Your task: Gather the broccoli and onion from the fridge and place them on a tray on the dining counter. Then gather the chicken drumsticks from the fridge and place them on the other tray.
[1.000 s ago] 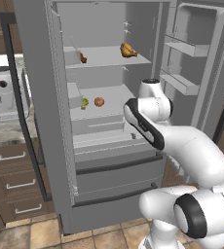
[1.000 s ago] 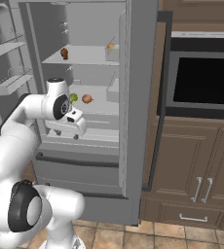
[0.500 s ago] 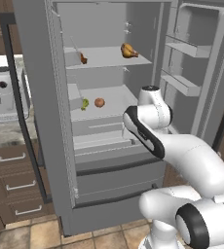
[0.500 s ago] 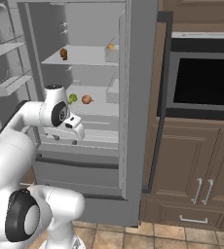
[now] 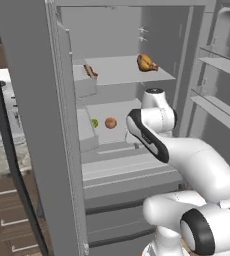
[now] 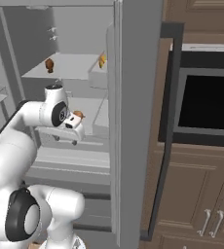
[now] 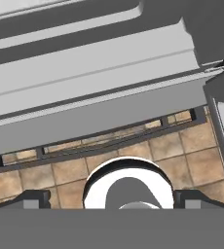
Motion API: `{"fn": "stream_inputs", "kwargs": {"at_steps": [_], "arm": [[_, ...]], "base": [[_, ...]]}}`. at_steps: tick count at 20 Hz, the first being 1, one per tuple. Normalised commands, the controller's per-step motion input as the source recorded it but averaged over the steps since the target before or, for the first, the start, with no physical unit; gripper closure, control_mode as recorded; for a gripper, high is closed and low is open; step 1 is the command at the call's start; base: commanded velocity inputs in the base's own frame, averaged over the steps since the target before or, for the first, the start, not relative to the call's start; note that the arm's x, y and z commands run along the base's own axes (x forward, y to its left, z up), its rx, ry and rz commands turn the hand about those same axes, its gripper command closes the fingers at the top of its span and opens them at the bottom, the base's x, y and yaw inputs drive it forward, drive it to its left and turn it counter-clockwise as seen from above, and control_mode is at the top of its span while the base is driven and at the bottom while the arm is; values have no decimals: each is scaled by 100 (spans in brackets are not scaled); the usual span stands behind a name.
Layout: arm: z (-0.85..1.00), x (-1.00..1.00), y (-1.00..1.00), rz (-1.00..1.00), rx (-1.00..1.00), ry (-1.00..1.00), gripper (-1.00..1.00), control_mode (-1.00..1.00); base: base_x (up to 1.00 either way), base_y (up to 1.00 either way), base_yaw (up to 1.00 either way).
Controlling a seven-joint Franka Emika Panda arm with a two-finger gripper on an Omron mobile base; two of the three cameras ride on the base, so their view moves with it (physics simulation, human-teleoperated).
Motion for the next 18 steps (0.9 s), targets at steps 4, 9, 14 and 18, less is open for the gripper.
{"fn": "stream_inputs", "kwargs": {"at_steps": [4,9,14,18], "arm": [[0,0,0,0,0,0,-100,100],[0,0,0,0,0,0,-100,100],[0,0,0,0,0,0,-100,100],[0,0,0,0,0,0,-100,100]], "base": [[31,0,0],[26,0,0],[45,0,0],[43,0,0]]}}
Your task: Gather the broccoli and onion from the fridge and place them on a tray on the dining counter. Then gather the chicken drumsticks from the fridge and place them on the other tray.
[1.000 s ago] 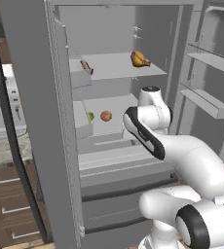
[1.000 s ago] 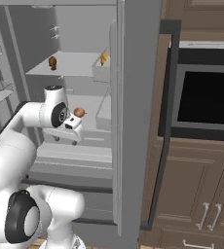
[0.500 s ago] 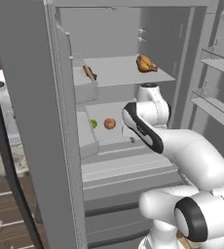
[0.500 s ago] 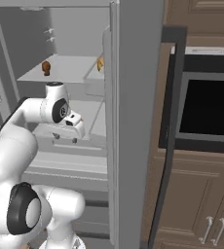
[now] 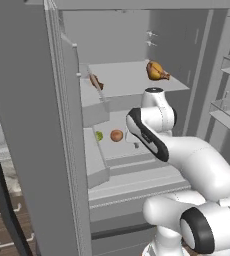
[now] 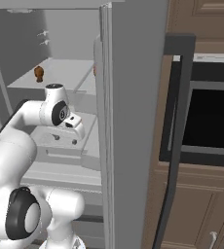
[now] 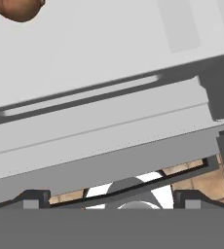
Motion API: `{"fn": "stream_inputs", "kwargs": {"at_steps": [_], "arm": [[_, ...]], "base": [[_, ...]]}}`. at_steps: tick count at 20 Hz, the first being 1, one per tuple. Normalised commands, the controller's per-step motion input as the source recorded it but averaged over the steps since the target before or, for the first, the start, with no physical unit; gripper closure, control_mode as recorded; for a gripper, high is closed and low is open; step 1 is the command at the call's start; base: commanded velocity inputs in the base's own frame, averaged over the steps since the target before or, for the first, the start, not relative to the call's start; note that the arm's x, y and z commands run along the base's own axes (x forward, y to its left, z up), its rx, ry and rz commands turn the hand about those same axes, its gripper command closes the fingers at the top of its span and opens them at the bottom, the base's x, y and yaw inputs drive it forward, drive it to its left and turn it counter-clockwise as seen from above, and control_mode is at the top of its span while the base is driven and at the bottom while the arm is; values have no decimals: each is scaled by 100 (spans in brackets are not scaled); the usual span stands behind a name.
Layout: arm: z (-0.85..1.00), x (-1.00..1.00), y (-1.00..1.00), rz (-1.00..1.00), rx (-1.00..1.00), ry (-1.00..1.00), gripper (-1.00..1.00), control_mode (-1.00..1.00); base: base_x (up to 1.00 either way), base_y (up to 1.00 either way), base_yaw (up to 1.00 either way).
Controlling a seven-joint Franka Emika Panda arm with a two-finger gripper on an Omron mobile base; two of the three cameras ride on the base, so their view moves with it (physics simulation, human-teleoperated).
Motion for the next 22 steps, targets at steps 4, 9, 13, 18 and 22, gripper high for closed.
{"fn": "stream_inputs", "kwargs": {"at_steps": [4,9,13,18,22], "arm": [[0,0,0,0,0,0,-100,100],[0,0,0,0,0,0,-100,100],[0,0,0,0,0,0,-100,100],[-20,4,3,0,0,-14,-100,-100],[-4,36,11,4,0,-33,-100,-100]], "base": [[34,2,0],[24,2,0],[2,0,0],[0,0,0],[0,0,0]]}}
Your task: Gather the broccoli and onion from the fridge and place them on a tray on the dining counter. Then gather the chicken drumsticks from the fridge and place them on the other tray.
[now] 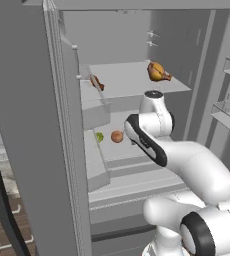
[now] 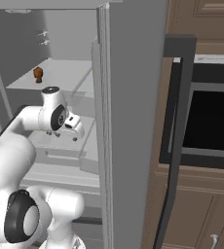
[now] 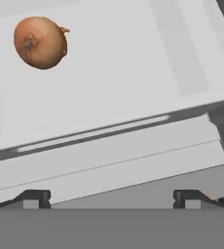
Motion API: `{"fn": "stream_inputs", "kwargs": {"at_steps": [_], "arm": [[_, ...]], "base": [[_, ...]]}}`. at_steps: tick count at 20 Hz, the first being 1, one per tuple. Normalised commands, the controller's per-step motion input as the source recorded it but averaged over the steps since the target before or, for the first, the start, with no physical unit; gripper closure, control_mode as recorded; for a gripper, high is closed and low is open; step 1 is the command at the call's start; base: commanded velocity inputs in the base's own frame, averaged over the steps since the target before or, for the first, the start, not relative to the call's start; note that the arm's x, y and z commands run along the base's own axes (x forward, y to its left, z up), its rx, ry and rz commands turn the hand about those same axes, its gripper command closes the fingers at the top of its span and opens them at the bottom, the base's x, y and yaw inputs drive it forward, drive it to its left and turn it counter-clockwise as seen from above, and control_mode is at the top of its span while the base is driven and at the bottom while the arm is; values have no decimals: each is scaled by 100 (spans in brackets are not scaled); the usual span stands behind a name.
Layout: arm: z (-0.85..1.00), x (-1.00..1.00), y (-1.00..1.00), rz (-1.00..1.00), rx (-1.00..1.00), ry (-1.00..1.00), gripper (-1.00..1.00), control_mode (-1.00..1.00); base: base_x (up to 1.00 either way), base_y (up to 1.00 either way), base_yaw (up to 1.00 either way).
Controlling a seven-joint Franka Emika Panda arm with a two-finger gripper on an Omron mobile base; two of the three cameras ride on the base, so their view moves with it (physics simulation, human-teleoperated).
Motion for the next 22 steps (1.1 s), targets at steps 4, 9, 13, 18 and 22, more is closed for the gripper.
{"fn": "stream_inputs", "kwargs": {"at_steps": [4,9,13,18,22], "arm": [[3,87,33,9,0,-2,-100,-100],[-4,100,25,0,1,0,-100,-100],[-16,83,11,4,0,4,-100,-100],[-52,45,16,4,-1,0,-100,-100],[-15,55,30,0,-4,0,-100,-100]], "base": [[0,0,0],[0,0,0],[0,0,0],[0,0,0],[0,0,0]]}}
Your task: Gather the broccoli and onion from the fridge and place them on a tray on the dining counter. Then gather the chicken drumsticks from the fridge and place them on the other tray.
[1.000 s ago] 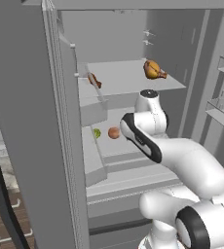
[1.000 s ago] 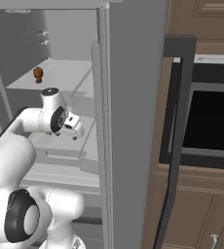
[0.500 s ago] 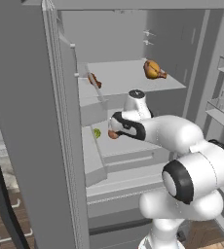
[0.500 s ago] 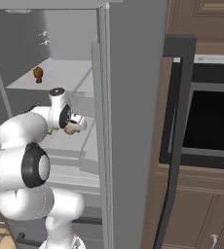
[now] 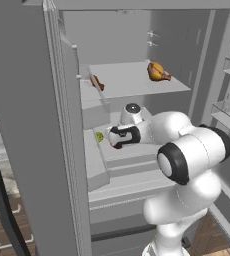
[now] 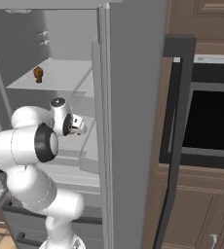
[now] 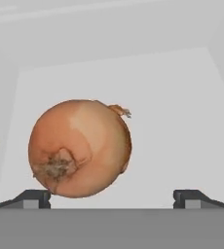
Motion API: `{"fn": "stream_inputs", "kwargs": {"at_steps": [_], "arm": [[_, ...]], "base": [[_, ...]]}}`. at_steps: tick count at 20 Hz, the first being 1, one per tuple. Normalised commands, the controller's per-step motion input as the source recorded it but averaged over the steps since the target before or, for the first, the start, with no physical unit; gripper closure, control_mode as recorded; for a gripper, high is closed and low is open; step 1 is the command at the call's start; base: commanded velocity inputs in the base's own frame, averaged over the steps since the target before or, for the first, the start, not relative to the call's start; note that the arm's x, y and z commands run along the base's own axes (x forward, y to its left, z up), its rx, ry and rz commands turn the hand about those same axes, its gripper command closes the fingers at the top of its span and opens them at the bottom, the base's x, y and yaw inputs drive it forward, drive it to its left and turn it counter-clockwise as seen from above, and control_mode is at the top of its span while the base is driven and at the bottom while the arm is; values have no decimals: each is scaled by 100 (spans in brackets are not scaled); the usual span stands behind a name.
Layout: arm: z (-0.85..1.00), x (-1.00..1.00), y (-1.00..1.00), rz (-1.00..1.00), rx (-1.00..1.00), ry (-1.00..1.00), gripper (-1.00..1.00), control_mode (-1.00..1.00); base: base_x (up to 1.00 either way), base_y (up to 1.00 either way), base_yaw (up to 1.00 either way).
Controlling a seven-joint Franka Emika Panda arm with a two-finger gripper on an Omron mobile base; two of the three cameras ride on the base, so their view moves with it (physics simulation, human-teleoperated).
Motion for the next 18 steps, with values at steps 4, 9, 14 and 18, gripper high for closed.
{"fn": "stream_inputs", "kwargs": {"at_steps": [4,9,14,18], "arm": [[2,52,32,0,-3,0,-100,-100],[-1,45,14,0,0,0,-100,-100],[-16,22,0,0,0,1,-100,-100],[-18,-33,0,-4,0,7,-100,-100]], "base": [[0,0,0],[0,0,0],[0,0,0],[0,0,0]]}}
